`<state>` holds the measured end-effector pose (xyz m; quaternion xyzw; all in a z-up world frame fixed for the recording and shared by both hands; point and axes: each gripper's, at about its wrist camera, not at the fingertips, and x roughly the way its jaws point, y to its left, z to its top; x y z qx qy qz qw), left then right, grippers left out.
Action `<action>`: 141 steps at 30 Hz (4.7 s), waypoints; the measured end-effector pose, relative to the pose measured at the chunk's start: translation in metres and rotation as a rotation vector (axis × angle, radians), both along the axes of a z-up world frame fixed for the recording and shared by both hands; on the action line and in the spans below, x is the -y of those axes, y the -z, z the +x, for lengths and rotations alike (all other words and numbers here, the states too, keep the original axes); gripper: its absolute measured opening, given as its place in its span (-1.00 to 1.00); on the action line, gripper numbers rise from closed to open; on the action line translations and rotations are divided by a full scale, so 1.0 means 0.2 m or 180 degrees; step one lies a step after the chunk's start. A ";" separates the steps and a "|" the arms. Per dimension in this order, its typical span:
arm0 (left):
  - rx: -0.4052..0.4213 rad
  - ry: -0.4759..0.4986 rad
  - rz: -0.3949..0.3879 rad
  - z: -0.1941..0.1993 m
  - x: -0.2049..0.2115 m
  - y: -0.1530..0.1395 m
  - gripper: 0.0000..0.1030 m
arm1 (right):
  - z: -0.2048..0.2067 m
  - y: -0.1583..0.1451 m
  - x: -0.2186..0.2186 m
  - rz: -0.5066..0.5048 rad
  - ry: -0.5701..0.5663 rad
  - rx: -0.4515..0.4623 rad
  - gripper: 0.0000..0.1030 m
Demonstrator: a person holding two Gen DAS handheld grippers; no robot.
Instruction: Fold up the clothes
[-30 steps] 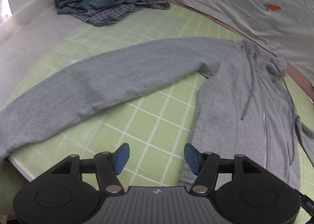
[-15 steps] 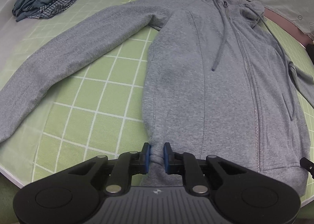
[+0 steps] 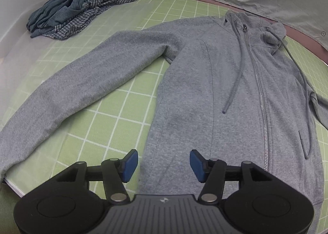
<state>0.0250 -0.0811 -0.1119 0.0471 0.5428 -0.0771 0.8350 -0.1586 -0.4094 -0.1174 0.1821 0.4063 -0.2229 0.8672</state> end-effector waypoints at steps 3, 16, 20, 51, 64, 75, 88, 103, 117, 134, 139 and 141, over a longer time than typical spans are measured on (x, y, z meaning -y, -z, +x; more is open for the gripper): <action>-0.0036 -0.0011 0.0032 0.06 0.04 0.02 0.29 | 0.08 0.00 0.09 0.0005 0.0094 0.0036 0.11; -0.0011 0.0054 0.0198 0.50 0.27 0.11 0.32 | 0.63 0.09 0.40 -0.0009 0.0017 0.0123 -0.09; -0.0076 -0.0010 0.0262 0.60 0.33 0.15 0.32 | 0.80 0.16 0.47 -0.0024 -0.0013 0.0050 -0.12; -0.0088 -0.0466 0.0492 0.70 0.38 0.22 1.00 | 0.08 0.25 1.46 -0.0677 0.1799 -0.0193 0.58; -0.0064 -0.0551 0.0581 0.67 0.41 0.22 1.00 | -0.05 0.24 1.59 -0.0629 0.1668 -0.0196 -0.67; -0.0081 -0.0560 0.0563 0.68 0.39 0.22 1.00 | -0.29 0.17 1.67 -0.0570 0.2187 -0.0258 -0.75; -0.0111 -0.0550 0.0470 0.69 0.36 0.21 1.00 | 0.01 0.14 1.42 -0.0981 0.2043 -0.0483 0.48; 0.0324 -0.0267 0.0110 1.24 0.63 0.00 0.99 | 0.98 0.12 0.96 -0.0450 0.0814 -0.0120 0.60; 0.0099 0.0267 -0.0317 1.79 1.06 0.16 0.99 | 1.85 0.00 0.75 0.0225 0.0439 0.0401 0.62; 0.0542 0.0386 0.0487 1.76 1.16 0.30 1.00 | 2.02 0.14 0.71 -0.0326 0.0388 -0.0438 0.67; 0.0707 0.0365 0.0650 1.75 1.16 0.28 1.00 | 2.00 0.15 0.77 -0.0405 0.0415 -0.0544 0.54; 0.0706 0.0372 0.0623 1.75 1.16 0.27 1.00 | 1.98 0.11 0.79 -0.0181 0.0453 -0.0239 0.55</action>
